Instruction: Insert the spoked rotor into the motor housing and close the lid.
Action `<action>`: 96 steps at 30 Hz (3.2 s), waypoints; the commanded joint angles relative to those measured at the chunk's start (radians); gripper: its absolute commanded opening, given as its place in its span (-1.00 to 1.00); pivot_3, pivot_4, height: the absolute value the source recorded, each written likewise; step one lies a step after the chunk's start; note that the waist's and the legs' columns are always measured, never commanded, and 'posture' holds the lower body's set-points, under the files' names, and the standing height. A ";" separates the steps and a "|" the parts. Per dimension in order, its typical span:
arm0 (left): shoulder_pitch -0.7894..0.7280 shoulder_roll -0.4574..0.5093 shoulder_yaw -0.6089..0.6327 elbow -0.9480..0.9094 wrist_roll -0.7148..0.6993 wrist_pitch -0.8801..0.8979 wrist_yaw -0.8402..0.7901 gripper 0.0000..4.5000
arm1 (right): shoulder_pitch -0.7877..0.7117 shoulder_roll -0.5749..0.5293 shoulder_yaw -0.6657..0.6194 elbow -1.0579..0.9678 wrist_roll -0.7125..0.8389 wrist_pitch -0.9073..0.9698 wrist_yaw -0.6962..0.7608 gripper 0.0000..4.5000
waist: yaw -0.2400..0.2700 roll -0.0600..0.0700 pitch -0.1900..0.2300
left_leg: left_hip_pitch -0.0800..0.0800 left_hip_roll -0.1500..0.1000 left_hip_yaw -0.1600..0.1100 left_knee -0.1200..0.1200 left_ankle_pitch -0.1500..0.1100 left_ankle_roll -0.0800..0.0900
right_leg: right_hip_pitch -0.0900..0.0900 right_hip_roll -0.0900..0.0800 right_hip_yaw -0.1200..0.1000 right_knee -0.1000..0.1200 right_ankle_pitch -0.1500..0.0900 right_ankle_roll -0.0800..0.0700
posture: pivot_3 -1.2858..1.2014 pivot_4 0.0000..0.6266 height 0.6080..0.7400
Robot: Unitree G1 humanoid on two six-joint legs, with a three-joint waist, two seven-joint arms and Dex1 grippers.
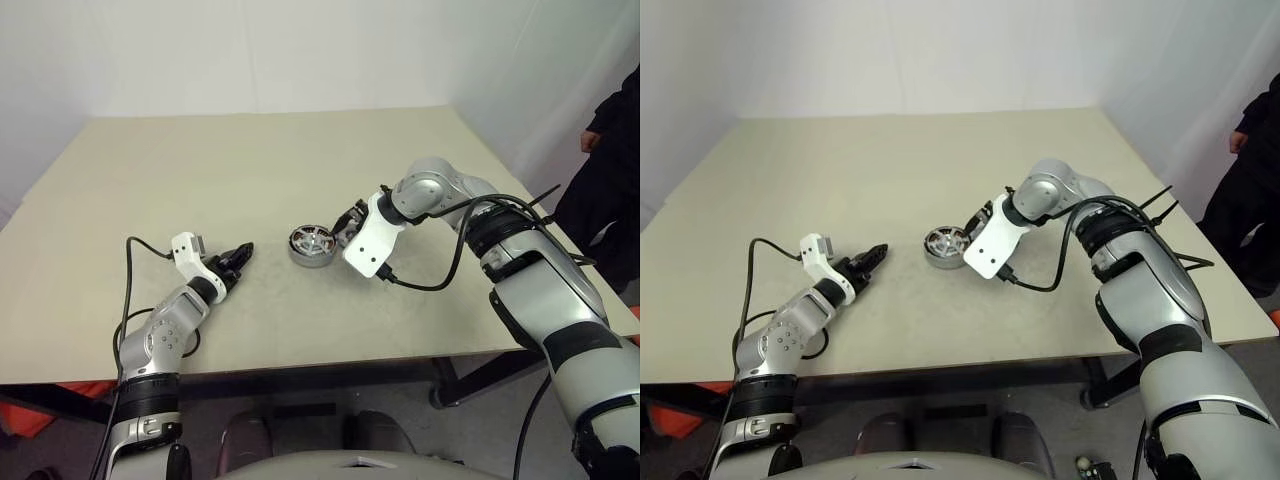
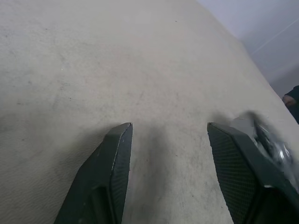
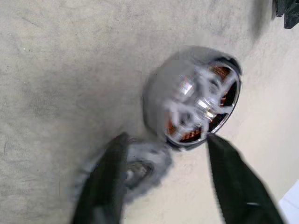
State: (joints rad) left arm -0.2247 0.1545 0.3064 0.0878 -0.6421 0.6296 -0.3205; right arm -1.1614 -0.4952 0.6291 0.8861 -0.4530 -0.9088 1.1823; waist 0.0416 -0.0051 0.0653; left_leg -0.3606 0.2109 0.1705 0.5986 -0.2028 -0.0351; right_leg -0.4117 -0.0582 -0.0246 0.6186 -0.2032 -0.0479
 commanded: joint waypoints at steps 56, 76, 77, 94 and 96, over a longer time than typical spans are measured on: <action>-0.015 0.041 -0.003 -0.062 0.001 -0.003 0.006 0.21 | 0.396 0.283 -0.277 -0.274 0.323 1.024 -0.318 -0.98 | 0.007 -0.002 0.001 | 0.004 0.000 0.000 -0.002 0.000 -0.001 | 0.005 0.000 0.000 -0.002 0.000 0.000 | 0.03 -1.00 1.00; -0.012 0.033 -0.004 -0.047 0.007 -0.006 0.003 0.21 | 0.289 0.279 -0.344 -0.255 0.351 1.015 -0.366 -0.98 | 0.007 -0.001 0.001 | 0.006 0.000 0.000 -0.004 0.001 -0.002 | 0.006 0.000 0.000 -0.004 0.000 0.000 | 0.03 -1.00 1.00; -0.012 0.033 -0.003 -0.048 0.007 -0.006 0.004 0.21 | 0.312 0.287 -0.322 -0.201 0.328 1.003 -0.380 -0.98 | 0.007 -0.001 0.001 | 0.006 0.000 0.000 -0.004 0.001 -0.002 | 0.006 0.000 0.000 -0.004 0.000 0.000 | 0.03 -1.00 1.00; -0.018 0.031 0.001 -0.038 0.011 -0.009 0.005 0.21 | 0.323 0.268 -0.381 -0.437 0.404 1.055 -0.330 -0.98 | 0.007 -0.001 0.001 | 0.007 -0.001 0.000 -0.005 0.000 -0.001 | 0.007 0.000 0.000 -0.005 0.000 0.000 | 0.03 -1.00 1.00; -0.017 0.030 0.001 -0.037 0.012 -0.009 0.005 0.21 | 0.357 0.260 -0.364 -0.481 0.400 1.078 -0.312 -0.98 | 0.007 -0.001 0.001 | 0.007 -0.001 0.000 -0.005 0.000 -0.001 | 0.007 0.000 0.000 -0.006 0.000 0.000 | 0.03 -1.00 1.00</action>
State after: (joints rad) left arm -0.2285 0.1828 0.3062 0.0677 -0.6281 0.6361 -0.3129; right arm -0.8217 -0.2306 0.2568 0.4580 -0.0686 0.1515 0.8546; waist 0.0490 -0.0061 0.0663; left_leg -0.3536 0.2100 0.1705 0.5934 -0.2025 -0.0363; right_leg -0.4045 -0.0583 -0.0246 0.6126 -0.2035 -0.0477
